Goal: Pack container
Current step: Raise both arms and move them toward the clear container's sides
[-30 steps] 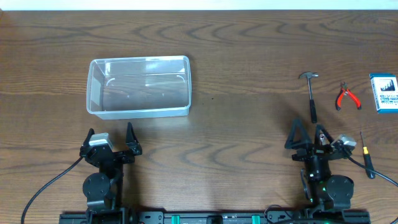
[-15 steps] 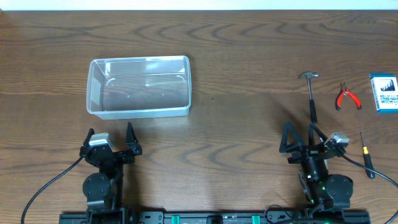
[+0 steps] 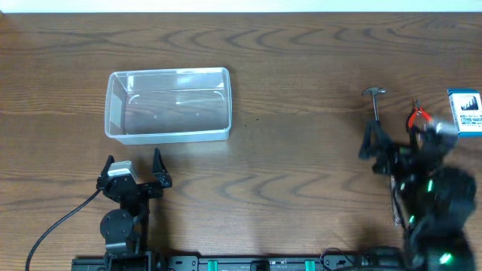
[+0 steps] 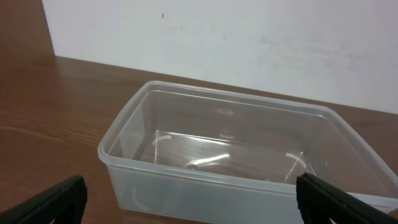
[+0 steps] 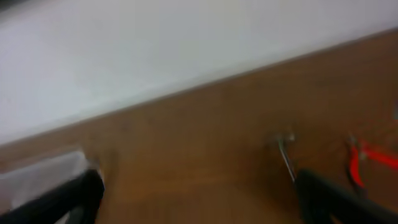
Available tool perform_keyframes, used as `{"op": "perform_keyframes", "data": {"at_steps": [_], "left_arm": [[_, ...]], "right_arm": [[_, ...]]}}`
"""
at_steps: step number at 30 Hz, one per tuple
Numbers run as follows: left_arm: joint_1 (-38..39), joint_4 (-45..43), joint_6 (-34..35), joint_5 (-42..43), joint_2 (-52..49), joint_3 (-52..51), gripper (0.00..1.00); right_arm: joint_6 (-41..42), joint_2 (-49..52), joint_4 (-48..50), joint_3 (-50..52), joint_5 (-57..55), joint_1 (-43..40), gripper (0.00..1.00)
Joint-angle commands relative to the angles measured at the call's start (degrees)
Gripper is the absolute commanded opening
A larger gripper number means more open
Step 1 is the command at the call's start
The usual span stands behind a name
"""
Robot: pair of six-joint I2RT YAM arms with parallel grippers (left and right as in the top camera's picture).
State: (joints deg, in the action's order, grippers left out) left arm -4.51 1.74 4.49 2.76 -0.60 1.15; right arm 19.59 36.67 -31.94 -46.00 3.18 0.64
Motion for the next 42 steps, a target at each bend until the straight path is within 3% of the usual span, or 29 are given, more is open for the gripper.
{"op": "perform_keyframes", "data": {"at_steps": [1,5,8,16,27,42], "left_arm": [[-0.3,2.3,-0.3,-0.9,0.4,-0.9,0.98],[-0.3,2.3,-0.3,-0.9,0.4,-0.9,0.98],[-0.3,2.3,-0.3,-0.9,0.4,-0.9,0.98],[-0.3,2.3,-0.3,-0.9,0.4,-0.9,0.98],[-0.3,2.3,-0.3,-0.9,0.4,-0.9,0.98],[-0.3,2.1,0.4,-0.3,0.4,-0.9,0.98]], "right_arm": [[-2.8,12.1,-10.2,-14.4,3.9,-0.6,0.99],[-8.2,26.6,-30.7,-32.5,3.5,0.1,0.99],[-8.3,34.0,-39.1,-41.7,0.3,2.3,0.99],[-2.6,38.2,-32.5,-45.1,10.8,5.0,0.99],[-1.4,42.6,-29.7,-46.4,0.9,14.6,0.99],[-0.9,55.5,-36.0,-63.7,0.1,26.4,0.99]]}}
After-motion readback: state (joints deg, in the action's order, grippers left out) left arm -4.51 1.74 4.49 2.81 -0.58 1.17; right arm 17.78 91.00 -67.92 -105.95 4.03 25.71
